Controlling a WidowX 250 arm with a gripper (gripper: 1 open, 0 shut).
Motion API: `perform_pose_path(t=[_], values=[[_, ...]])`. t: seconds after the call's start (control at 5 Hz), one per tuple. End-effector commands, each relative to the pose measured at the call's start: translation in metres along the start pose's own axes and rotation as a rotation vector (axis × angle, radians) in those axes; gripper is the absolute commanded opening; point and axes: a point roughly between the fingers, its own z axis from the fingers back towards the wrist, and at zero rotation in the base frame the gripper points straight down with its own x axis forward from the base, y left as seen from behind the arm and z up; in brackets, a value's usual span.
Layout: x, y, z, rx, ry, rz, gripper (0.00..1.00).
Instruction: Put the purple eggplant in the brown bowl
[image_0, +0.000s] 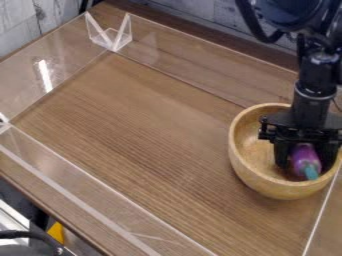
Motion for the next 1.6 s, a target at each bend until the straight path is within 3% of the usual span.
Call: perform_pose_path(t=[0.0,0.2,0.4,1.0,1.2,1.4], values=[[0.005,-0.005,0.004,-0.031,-0.033,-0.031,0.0],[0.006,0.005,-0.004,-0.03,-0.035,-0.013,0.0],[0.007,0.012,-0.01,-0.023,-0.038,0.013,1.0],[-0.001,0.033,-0.013,0.005,-0.059,0.101,1.0],[-0.013,0.03,-0.006,0.02,-0.066,0.118,1.0],[-0.025,0.026,0.002,0.032,-0.073,0.133,0.0]])
